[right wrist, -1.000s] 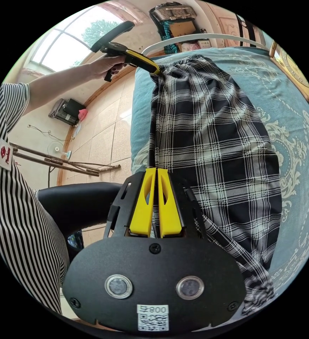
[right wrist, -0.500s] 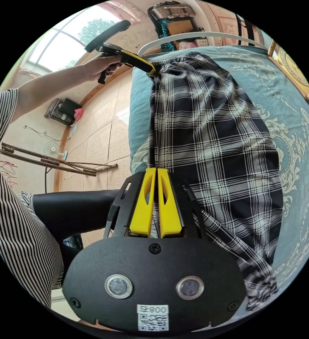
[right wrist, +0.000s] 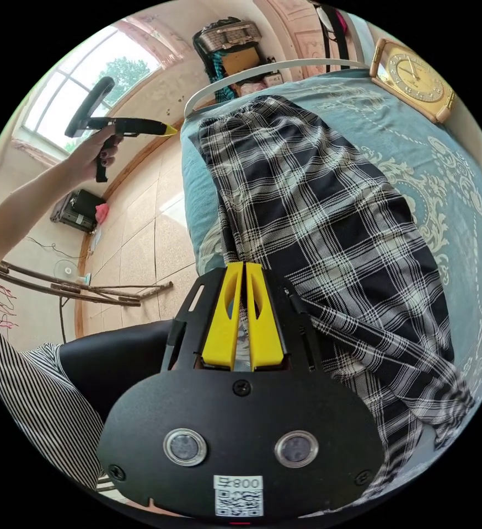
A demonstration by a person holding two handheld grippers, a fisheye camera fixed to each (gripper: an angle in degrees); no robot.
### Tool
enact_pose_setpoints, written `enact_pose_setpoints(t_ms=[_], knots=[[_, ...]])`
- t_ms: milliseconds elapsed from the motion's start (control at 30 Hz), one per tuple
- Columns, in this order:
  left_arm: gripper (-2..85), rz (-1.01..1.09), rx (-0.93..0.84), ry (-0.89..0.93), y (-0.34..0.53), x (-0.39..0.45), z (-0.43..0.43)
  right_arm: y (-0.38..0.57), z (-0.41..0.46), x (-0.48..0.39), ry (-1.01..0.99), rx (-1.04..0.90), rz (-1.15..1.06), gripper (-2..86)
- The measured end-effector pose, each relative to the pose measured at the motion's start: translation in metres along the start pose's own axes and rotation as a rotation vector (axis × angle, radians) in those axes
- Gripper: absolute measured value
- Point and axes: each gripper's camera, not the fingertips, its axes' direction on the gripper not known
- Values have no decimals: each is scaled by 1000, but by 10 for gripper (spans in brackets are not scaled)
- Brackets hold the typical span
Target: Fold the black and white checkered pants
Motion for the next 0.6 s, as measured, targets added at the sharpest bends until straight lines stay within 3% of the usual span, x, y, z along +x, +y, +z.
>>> enact_pose_setpoints(t_ms=[267,600], knots=[[3,17,-34,128,9,29,64,43,-35,7,-12,48,93,23],[17,366,-35,443,1,147,138,107,-108,30,-170,196,234,64]])
